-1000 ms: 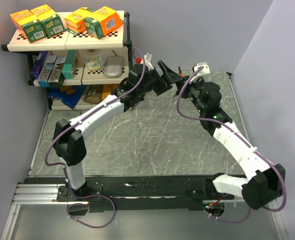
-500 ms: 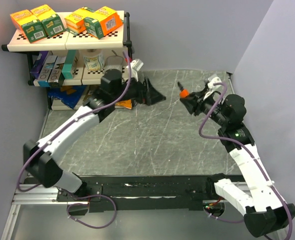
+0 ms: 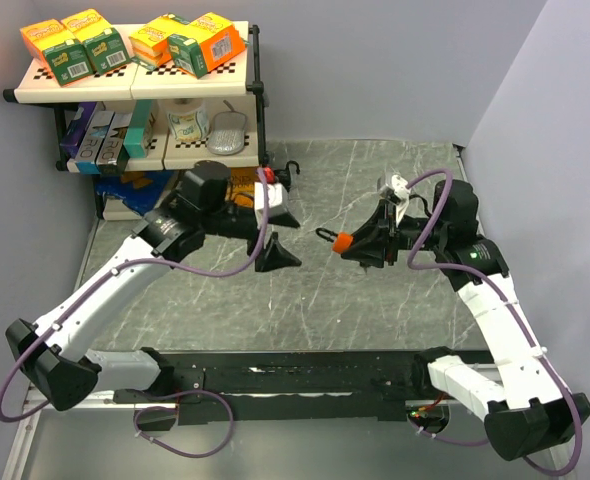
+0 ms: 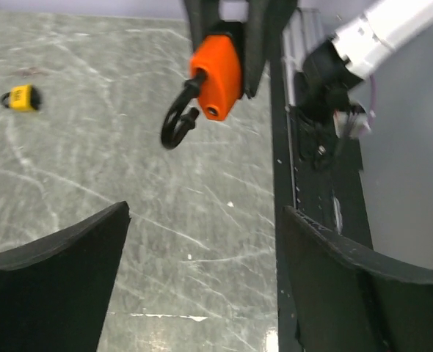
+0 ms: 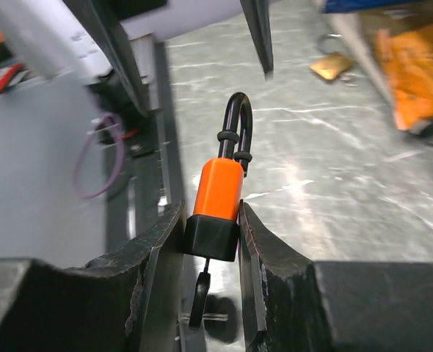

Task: Lock with the key
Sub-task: Pick up the lock from the center of the board, then lock the lock.

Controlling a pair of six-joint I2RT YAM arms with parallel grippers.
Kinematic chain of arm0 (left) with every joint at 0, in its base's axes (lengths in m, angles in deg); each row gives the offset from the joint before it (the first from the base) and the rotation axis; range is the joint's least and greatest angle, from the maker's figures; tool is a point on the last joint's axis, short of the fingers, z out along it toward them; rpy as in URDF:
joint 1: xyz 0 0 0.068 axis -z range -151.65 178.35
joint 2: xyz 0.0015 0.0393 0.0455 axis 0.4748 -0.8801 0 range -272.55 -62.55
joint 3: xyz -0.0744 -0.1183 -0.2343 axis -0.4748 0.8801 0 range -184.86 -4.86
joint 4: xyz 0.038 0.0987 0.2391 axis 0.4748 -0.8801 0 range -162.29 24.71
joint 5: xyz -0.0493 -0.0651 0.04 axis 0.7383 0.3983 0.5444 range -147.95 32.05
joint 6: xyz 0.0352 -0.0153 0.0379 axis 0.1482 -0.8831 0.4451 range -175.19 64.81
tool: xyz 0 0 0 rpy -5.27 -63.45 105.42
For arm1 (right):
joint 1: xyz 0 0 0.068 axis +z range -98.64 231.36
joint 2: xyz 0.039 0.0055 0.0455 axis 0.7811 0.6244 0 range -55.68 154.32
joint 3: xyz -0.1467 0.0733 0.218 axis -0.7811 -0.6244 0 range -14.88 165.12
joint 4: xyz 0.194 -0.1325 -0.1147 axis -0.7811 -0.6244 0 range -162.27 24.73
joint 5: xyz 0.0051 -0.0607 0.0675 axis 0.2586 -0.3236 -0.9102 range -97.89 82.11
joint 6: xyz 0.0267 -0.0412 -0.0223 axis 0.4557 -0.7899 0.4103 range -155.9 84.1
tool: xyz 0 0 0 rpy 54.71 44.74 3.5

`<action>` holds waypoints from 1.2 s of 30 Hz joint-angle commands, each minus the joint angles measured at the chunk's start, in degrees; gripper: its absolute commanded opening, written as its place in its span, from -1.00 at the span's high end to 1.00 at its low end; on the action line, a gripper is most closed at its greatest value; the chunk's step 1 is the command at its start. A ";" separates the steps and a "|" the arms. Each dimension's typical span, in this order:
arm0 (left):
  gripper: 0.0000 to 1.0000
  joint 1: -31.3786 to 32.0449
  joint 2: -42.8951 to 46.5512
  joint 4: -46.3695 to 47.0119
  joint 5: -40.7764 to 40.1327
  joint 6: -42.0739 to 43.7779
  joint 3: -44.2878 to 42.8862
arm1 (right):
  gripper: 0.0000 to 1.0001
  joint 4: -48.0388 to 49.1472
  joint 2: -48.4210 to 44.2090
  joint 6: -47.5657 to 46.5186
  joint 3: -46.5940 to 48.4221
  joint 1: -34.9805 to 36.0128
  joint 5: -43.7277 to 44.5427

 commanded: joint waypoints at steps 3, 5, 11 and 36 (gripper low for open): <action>-0.55 4.20 0.71 0.57 -1.27 3.82 -0.50 | 1.00 -9.37 0.54 -8.07 6.31 1.90 -10.84; -0.48 5.00 0.18 0.40 -2.42 3.73 -1.29 | 1.00 -10.69 0.10 -9.66 5.96 2.96 -10.67; -0.21 8.25 -0.96 -0.66 -4.97 3.38 -3.93 | 1.00 -14.03 -1.22 -13.09 6.22 4.45 -9.79; 0.98 11.07 -1.66 -1.89 -1.28 0.31 -4.11 | 0.86 -15.53 0.01 -12.83 7.27 5.95 -7.68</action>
